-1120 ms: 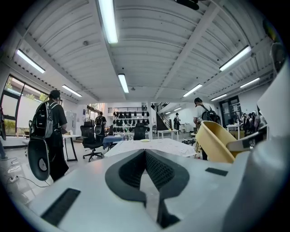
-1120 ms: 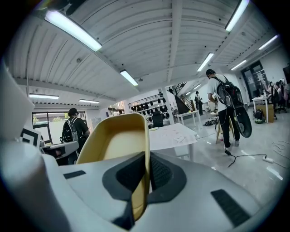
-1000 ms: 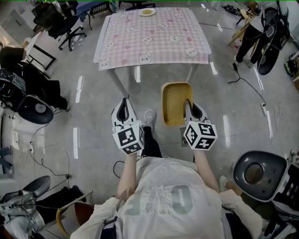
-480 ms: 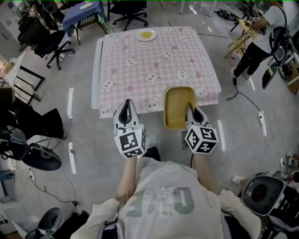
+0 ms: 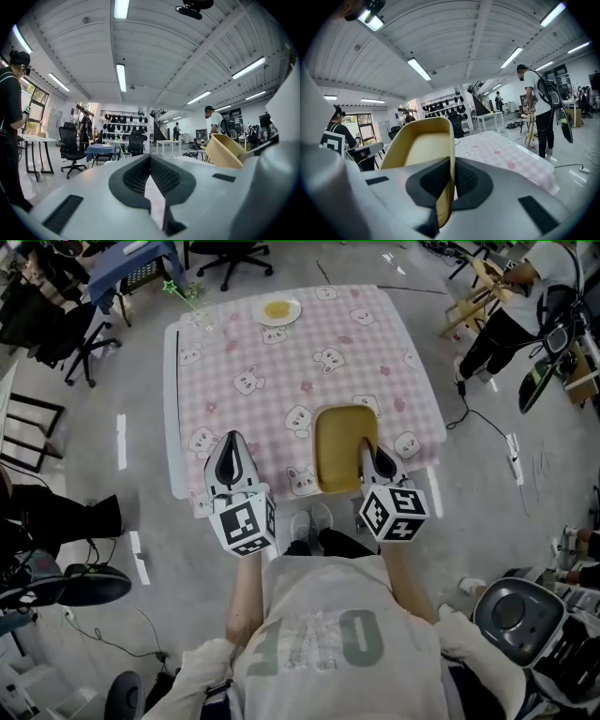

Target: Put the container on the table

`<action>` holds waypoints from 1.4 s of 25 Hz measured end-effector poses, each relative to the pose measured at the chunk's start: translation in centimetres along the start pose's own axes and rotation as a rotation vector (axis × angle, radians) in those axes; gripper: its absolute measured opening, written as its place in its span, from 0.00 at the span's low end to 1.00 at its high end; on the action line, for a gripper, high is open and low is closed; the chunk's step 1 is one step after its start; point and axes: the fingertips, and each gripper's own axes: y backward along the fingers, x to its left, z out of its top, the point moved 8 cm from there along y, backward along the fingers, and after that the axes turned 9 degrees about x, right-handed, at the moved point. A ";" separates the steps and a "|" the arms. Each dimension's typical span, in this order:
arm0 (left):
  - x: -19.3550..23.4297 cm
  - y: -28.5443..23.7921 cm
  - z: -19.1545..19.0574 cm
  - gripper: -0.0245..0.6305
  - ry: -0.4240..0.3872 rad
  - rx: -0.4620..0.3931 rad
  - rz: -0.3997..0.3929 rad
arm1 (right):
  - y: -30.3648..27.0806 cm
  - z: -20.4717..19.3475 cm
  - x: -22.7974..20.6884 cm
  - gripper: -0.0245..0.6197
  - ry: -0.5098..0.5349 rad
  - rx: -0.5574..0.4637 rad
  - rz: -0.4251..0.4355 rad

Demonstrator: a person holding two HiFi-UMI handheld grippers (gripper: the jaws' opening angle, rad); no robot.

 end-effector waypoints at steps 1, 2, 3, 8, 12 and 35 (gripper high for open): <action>0.2 -0.3 0.1 0.08 0.000 -0.004 0.016 | -0.7 0.2 -0.1 0.09 -0.007 0.000 0.010; 0.4 -0.5 0.2 0.08 -0.001 -0.013 0.034 | -1.3 0.3 -0.1 0.09 -0.009 0.000 0.020; 0.4 -0.7 0.3 0.08 -0.002 -0.023 0.049 | -1.7 0.5 -0.2 0.09 -0.007 -0.001 0.030; -0.1 -2.0 1.3 0.08 -0.012 -0.035 0.062 | -3.1 1.6 -0.6 0.09 0.031 -0.014 0.069; -0.3 -2.6 1.9 0.08 -0.028 -0.036 0.076 | -3.8 2.2 -0.7 0.09 0.035 -0.010 0.091; 0.7 -1.6 0.5 0.08 -0.100 0.026 0.163 | -24.4 0.9 -2.9 0.09 -0.044 0.587 -0.027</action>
